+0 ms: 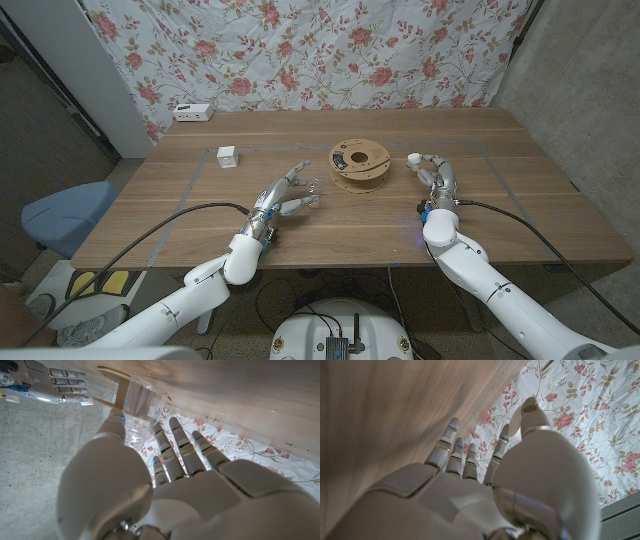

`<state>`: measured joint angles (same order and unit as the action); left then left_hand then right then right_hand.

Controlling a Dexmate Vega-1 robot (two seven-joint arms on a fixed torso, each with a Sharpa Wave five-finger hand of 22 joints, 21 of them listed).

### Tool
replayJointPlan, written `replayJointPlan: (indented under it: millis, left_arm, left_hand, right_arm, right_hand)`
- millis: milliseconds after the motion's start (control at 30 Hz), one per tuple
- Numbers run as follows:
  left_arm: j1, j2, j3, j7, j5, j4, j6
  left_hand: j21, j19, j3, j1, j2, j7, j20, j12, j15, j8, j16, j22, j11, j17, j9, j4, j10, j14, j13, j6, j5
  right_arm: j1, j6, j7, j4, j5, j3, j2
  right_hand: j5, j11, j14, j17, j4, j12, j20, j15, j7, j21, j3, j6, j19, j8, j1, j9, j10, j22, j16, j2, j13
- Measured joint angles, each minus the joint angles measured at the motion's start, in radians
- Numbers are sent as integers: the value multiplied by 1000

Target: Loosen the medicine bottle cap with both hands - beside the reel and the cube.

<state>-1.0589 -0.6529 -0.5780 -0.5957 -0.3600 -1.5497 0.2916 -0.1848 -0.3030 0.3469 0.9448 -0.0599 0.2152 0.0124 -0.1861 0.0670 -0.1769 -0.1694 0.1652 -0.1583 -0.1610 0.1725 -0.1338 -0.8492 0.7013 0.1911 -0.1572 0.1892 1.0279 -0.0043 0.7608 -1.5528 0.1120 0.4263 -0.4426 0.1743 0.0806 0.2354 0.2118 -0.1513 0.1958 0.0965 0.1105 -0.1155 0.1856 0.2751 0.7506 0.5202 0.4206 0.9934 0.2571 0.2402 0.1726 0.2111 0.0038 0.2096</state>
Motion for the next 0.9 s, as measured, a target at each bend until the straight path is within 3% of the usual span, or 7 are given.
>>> replayJointPlan:
  millis: [233,633,900]
  left_arm:
    - [-3,-2,1,5,4,-4,-4]
    - [-8,-5,3,15,14,-10,-7]
    - [-5,-5,4,24,22,-4,-4]
  left_hand:
    - [0,12,-15,0,0,-3,12,6,-4,0,0,0,1,0,0,-1,50,-35,-1,13,0]
    - [0,41,-36,-9,1,4,30,6,-10,0,0,0,16,0,0,3,115,-100,0,31,0]
    - [4,50,-47,-20,1,1,32,6,-12,0,0,0,10,0,0,8,139,-130,0,35,8]
  right_arm:
    - [6,4,1,-2,2,-2,-3]
    - [9,8,-6,-4,7,-2,-6]
    - [4,10,-19,-1,10,-1,-9]
  right_hand:
    - [0,-2,0,0,1,-4,1,0,4,0,1,-37,-1,-14,-6,-2,-13,0,0,-12,0]
    - [8,5,-25,-2,1,-7,4,4,27,0,1,-155,-22,-67,-18,-11,-58,0,-8,-37,0]
    - [7,7,-45,0,7,-11,8,9,43,0,-5,-217,-43,-97,-35,-15,-82,0,-12,-52,0]
